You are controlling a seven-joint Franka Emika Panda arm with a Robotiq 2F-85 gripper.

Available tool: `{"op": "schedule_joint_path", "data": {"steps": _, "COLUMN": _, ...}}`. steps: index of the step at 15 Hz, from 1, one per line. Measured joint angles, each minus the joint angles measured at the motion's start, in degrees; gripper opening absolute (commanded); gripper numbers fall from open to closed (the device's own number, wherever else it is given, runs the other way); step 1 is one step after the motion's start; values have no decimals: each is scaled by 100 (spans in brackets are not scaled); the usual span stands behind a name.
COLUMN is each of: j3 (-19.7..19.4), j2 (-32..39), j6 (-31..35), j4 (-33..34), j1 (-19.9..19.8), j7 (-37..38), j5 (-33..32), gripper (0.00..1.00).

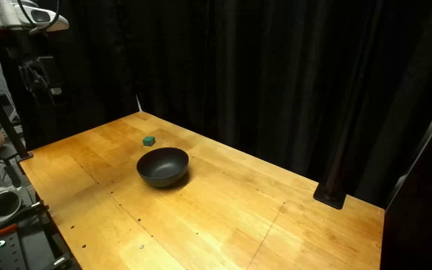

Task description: Put the green block in the black bowl

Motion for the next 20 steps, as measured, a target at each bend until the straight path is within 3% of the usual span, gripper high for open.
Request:
{"op": "schedule_joint_path", "data": {"steps": 7, "j3": -14, "j2": -10, "j6": 4, "j4": 31, "j1": 12, "j7": 0, "j5": 0, "gripper": 100}}
{"op": "schedule_joint_path", "data": {"steps": 10, "j3": 19, "j2": 275, "j6": 474, "j4": 31, "j1": 32, "j7": 127, "j5": -75, "gripper": 100}}
{"op": "schedule_joint_path", "data": {"steps": 15, "j3": 322, "j2": 1909, "j6": 2001, "j4": 432, "j1": -13, "j7": 697, "j5": -462, "gripper": 100}}
{"op": "schedule_joint_path", "data": {"steps": 20, "j3": 121, "j2": 3775, "j6": 2642, "j4": 1463, "j1": 193, "j7": 1858, "j5": -1848, "gripper": 100}}
